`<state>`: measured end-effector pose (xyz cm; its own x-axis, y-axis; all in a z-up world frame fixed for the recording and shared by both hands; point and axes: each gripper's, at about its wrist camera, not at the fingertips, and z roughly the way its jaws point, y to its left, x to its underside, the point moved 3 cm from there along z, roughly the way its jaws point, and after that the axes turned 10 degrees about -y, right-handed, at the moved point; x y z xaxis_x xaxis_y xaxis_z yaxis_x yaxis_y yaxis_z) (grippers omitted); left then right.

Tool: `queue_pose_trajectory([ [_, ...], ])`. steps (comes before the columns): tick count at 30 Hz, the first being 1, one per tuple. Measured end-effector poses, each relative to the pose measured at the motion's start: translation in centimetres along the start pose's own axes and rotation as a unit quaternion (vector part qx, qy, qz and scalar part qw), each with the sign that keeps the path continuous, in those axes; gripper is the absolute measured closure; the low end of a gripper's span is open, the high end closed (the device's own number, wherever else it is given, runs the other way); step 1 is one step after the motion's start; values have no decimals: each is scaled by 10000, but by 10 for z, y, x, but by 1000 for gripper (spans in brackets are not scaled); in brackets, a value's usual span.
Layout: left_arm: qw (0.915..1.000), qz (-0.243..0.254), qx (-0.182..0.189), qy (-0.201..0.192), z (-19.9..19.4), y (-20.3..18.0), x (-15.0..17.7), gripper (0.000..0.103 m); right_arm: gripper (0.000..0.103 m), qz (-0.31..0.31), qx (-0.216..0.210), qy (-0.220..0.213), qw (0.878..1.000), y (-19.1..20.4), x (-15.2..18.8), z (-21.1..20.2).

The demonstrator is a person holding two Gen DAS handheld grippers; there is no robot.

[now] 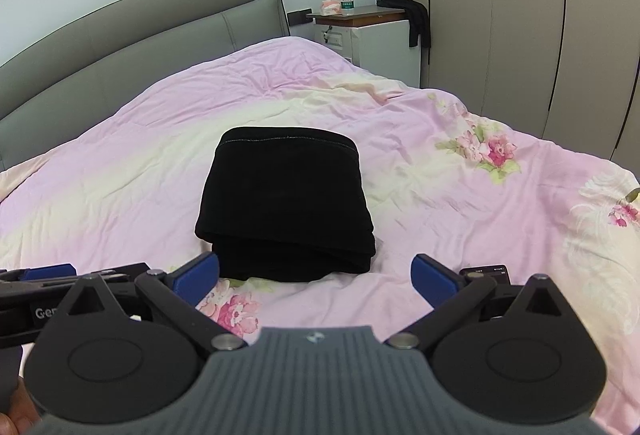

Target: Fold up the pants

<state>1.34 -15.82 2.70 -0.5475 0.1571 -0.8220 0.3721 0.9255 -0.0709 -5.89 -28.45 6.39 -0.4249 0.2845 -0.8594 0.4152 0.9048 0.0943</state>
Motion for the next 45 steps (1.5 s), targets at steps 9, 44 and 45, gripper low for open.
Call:
queue_pose_trajectory([
  [9,10000,-7,-20,25,-1,0,1,1,5,33,33,53,10000,0,1,0],
  [44,10000,-15,-76,43,0,6,3,1,5,76,121,125,9998,2,7,-1],
  [45,10000,-18,-81,39,0,6,4,1,5,75,121,123,9998,2,7,-1],
])
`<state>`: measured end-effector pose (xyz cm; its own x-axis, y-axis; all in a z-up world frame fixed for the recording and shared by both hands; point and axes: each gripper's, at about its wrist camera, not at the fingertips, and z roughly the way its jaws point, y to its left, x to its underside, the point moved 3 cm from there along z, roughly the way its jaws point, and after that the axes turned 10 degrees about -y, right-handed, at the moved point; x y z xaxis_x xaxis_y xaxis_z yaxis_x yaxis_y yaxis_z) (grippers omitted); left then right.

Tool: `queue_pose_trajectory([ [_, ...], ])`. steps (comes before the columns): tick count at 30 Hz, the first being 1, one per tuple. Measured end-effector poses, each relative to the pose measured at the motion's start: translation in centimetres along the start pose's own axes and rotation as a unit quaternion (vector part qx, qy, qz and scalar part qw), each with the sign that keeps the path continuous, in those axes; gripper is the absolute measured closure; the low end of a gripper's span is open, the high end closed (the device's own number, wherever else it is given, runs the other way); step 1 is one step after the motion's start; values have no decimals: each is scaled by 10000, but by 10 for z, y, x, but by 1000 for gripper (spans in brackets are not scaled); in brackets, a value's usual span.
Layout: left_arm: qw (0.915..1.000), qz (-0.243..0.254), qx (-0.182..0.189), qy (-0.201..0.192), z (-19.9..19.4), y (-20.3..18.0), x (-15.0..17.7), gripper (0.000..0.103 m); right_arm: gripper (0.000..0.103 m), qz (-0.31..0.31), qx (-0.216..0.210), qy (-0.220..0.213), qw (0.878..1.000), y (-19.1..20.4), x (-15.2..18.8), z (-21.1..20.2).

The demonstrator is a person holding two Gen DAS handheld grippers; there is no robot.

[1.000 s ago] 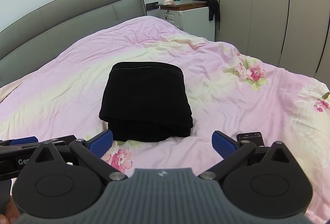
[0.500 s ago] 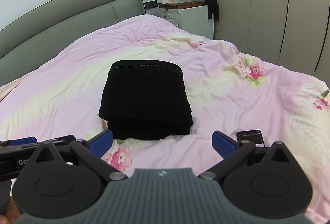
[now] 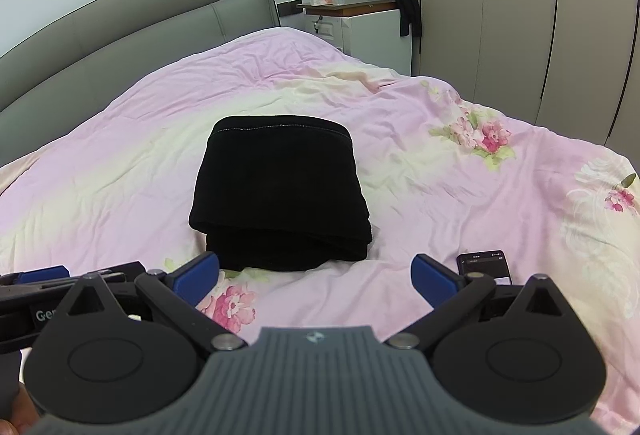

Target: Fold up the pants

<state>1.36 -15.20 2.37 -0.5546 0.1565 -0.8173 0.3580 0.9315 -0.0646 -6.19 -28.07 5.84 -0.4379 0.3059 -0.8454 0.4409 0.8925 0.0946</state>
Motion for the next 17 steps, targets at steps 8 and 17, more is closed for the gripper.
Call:
queue_pose_trajectory([
  [8,10000,2,-22,-19,0,2,0,1,5,-2,-1,3,10000,0,-1,1],
  [17,10000,14,-33,-65,-1,1,-2,1,5,-2,15,-12,10000,0,-1,-3],
])
